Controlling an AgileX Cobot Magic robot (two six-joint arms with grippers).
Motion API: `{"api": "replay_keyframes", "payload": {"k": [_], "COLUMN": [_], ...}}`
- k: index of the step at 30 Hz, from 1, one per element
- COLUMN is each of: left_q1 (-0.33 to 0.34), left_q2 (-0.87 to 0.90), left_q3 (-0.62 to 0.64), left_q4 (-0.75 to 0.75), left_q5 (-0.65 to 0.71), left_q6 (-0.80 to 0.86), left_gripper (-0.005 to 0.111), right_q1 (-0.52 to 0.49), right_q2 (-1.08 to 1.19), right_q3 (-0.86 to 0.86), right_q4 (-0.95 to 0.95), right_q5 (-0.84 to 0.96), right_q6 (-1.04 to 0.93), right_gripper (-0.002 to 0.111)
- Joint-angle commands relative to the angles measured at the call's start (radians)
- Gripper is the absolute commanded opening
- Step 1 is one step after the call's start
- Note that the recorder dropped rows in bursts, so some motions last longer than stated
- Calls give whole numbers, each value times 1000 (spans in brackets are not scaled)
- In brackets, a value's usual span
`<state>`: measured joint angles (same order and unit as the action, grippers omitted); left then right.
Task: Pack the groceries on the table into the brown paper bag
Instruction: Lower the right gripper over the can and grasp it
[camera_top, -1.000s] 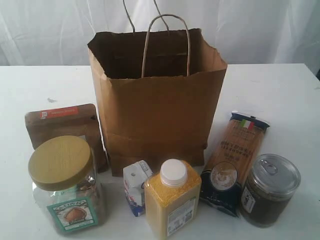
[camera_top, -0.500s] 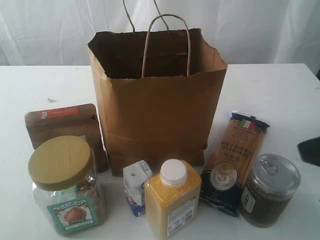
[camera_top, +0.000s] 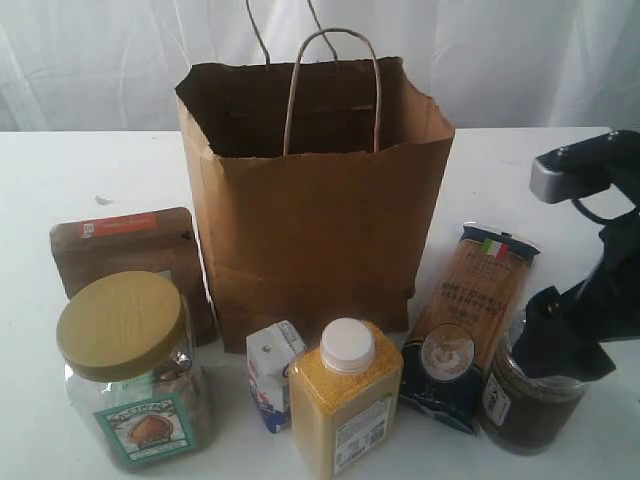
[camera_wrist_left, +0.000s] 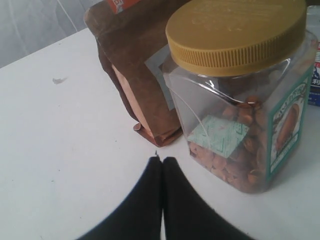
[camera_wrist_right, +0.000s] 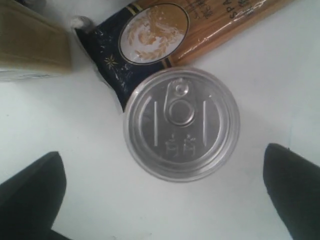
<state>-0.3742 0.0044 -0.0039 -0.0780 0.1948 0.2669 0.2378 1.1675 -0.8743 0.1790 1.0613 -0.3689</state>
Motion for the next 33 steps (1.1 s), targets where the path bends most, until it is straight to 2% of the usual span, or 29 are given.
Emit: {"api": "replay_keyframes", "payload": {"k": [1, 23, 25, 28, 33], "left_q1": [3, 3, 3, 3, 3], "left_q2": [-4, -4, -4, -4, -4], "left_q3": [4, 4, 4, 4, 4], "left_q4": [-2, -2, -2, -2, -2], "left_q5": [-1, -1, -1, -1, -1], "left_q6": [-1, -1, -1, -1, -1], "left_gripper": [0, 0, 0, 0, 0], "right_q1": [3, 3, 3, 3, 3], "right_q2": [65, 312, 330, 348, 357], "right_q3": [-17, -22, -22, -22, -22], "right_q4": [-25, -34, -32, -23, 22], "right_q5": [-11, -65, -65, -65, -57], "right_q6": [-13, -13, -13, -13, -13], "right_gripper": [103, 103, 100, 83, 22]}}
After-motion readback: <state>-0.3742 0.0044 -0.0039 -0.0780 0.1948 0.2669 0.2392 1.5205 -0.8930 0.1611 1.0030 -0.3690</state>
